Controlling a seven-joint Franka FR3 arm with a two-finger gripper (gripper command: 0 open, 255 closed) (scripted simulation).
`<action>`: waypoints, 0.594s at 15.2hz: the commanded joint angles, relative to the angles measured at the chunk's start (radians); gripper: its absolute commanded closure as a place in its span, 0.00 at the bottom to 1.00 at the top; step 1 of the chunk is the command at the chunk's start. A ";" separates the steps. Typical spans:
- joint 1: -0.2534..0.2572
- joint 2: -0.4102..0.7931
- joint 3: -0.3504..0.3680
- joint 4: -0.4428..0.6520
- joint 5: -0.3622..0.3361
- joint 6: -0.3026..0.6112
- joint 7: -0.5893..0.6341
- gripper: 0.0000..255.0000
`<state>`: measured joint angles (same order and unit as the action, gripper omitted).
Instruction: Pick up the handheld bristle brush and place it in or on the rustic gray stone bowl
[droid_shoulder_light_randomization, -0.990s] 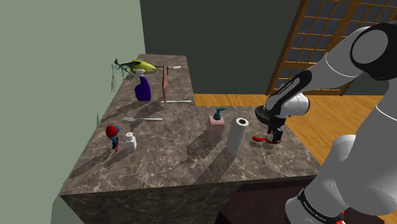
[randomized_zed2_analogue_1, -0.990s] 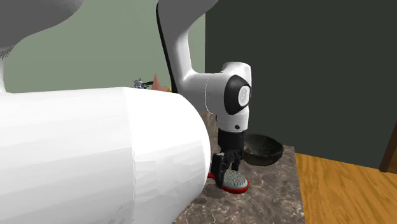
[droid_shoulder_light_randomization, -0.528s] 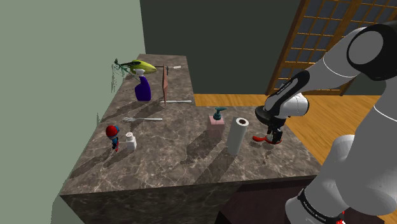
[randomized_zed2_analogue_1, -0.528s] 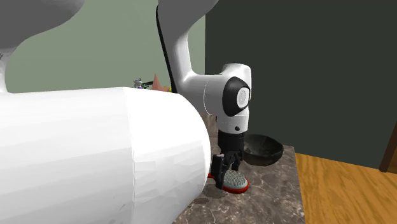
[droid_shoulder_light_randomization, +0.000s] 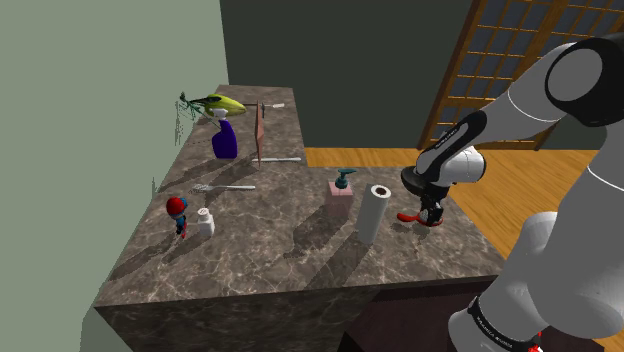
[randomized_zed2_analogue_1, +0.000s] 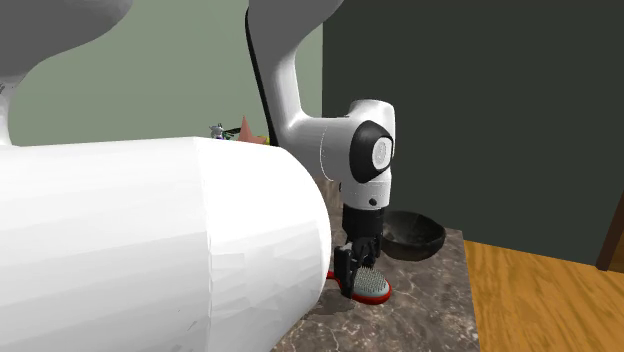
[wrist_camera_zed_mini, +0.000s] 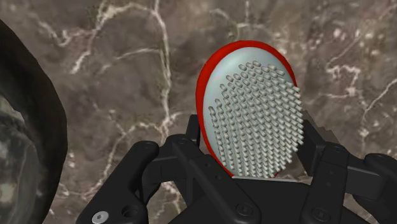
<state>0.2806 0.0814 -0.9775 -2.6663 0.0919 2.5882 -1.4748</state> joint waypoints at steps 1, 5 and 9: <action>0.000 0.000 0.000 0.000 0.000 0.000 0.000 1.00; 0.014 -0.086 -0.039 0.000 -0.138 -0.046 0.098 1.00; -0.015 -0.195 -0.031 0.008 -0.283 -0.121 0.204 1.00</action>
<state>0.2762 -0.0801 -1.0120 -2.6581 -0.1460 2.4885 -1.3025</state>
